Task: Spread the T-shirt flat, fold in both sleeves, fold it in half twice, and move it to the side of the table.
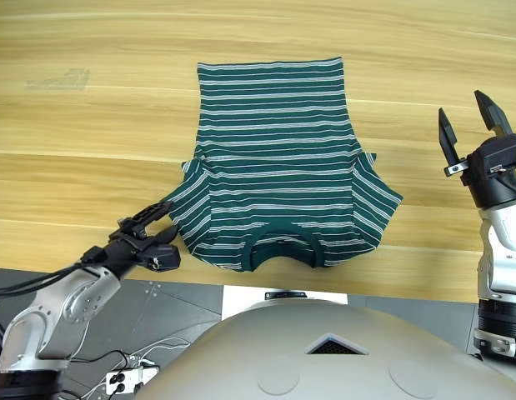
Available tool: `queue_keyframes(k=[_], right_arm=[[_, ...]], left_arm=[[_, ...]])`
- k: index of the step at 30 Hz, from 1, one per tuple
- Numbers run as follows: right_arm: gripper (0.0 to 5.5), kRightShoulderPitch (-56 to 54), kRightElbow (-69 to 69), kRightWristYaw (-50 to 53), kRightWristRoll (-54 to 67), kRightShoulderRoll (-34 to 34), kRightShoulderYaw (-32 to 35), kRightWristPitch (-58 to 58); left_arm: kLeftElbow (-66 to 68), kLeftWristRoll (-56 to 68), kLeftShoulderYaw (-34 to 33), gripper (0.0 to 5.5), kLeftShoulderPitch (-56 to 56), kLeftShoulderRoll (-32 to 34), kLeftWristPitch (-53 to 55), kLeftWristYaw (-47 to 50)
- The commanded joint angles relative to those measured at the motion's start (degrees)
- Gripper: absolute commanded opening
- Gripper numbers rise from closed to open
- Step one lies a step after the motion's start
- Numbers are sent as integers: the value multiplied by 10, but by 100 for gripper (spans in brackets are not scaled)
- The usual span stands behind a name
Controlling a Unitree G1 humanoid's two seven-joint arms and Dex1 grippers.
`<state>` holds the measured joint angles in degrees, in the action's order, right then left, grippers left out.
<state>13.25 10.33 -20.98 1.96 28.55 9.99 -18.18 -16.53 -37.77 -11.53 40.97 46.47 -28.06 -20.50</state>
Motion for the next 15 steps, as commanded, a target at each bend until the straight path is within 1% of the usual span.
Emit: queue_keyframes(k=[1,3,5,9,15], right_arm=[[234,-4,-9,1,-8,-6,-4,3],[234,-7,-15,0,-9,-6,-4,3],[234,-4,-17,2,-11,-10,-5,1],[234,4,-15,-4,-7,-8,-3,-2],[234,36,-6,-4,1,-4,19,-5]], left_arm=[[-58,52,-40,313,42,-15,0,-9],[-65,39,-58,313,55,-19,9,-13],[-42,7,-60,313,40,-17,22,-3],[-21,-34,-33,313,31,-17,35,-7],[22,-57,0,313,19,-10,40,-7]])
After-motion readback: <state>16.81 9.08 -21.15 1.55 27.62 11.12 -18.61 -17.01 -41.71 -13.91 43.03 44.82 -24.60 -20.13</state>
